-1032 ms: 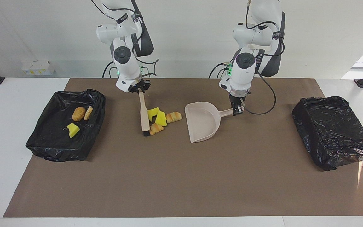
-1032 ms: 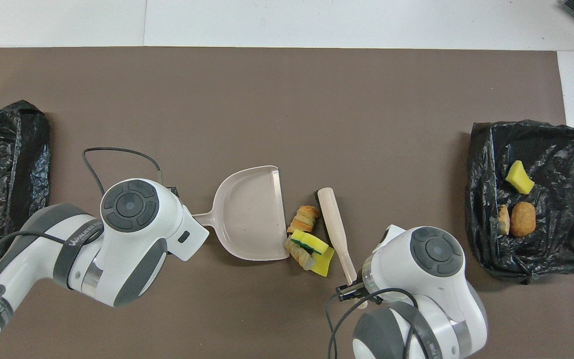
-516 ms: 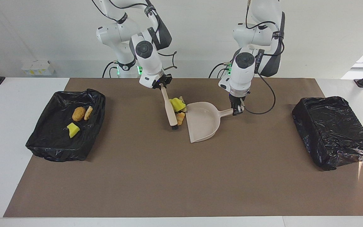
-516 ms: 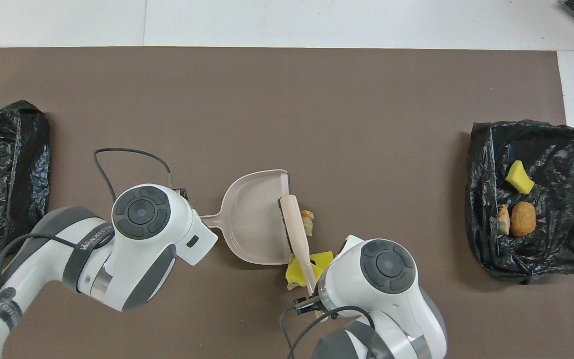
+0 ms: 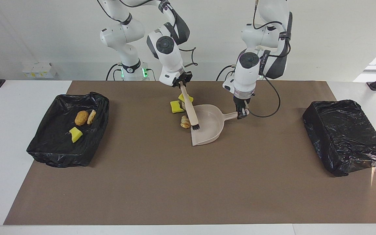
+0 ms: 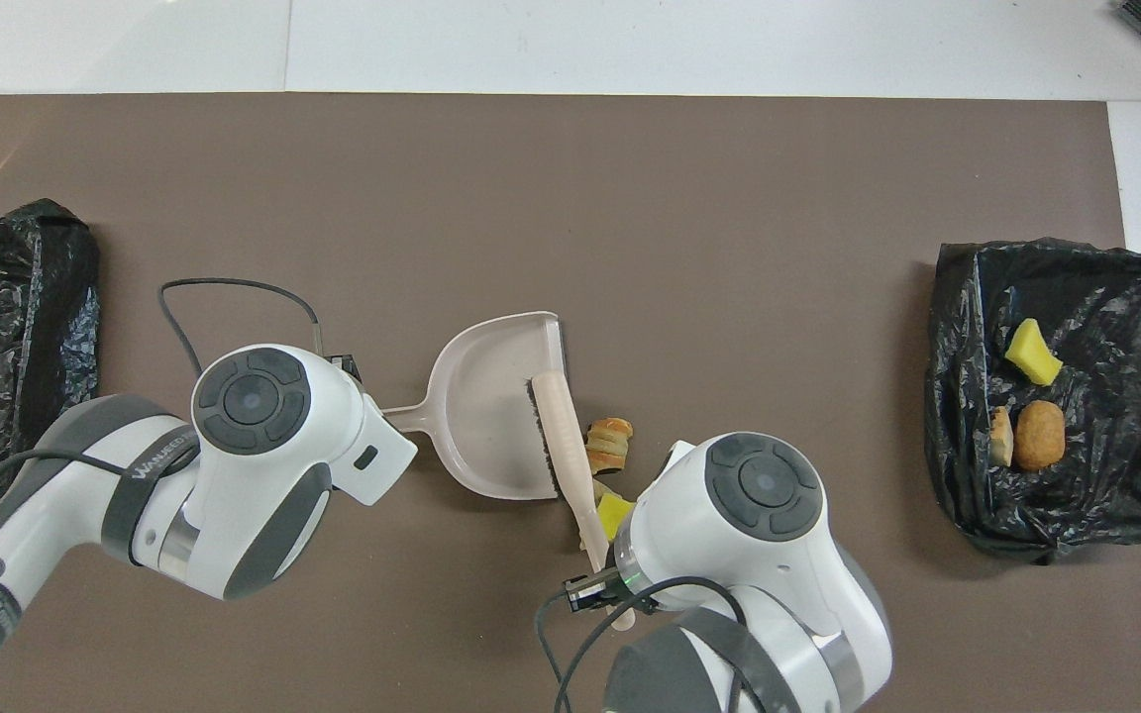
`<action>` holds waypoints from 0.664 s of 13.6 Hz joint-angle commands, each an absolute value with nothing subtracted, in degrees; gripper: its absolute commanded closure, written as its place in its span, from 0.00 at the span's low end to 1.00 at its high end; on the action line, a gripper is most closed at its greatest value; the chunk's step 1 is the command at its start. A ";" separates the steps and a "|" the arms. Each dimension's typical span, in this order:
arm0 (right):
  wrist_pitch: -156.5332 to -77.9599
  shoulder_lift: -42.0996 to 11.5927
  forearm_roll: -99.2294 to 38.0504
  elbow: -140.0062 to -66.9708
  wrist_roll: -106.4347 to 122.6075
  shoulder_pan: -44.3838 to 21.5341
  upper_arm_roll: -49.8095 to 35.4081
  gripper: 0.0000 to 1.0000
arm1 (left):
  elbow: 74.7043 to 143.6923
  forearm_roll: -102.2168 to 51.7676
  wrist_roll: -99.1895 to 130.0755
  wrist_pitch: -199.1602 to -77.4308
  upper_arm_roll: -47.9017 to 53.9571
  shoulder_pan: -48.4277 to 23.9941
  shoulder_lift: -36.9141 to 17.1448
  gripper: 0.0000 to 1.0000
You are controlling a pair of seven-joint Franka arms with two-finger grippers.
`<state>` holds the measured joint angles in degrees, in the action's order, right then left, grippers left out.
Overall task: Sweep and dump trash in bin
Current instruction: 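Brush the sponges and bread into the dustpan with the right gripper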
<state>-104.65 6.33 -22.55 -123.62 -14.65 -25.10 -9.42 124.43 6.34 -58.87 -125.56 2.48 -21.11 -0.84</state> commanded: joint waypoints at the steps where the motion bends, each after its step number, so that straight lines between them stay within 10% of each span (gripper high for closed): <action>1: -102.57 12.37 -20.84 -128.65 -24.56 -24.08 -9.93 1.00 | 120.86 6.94 -63.53 -121.49 2.37 -18.11 -0.27 1.00; 9: -107.05 25.93 -20.39 -148.70 -44.44 -25.22 -10.46 1.00 | 135.76 6.94 -63.13 -121.09 2.81 -20.91 10.88 1.00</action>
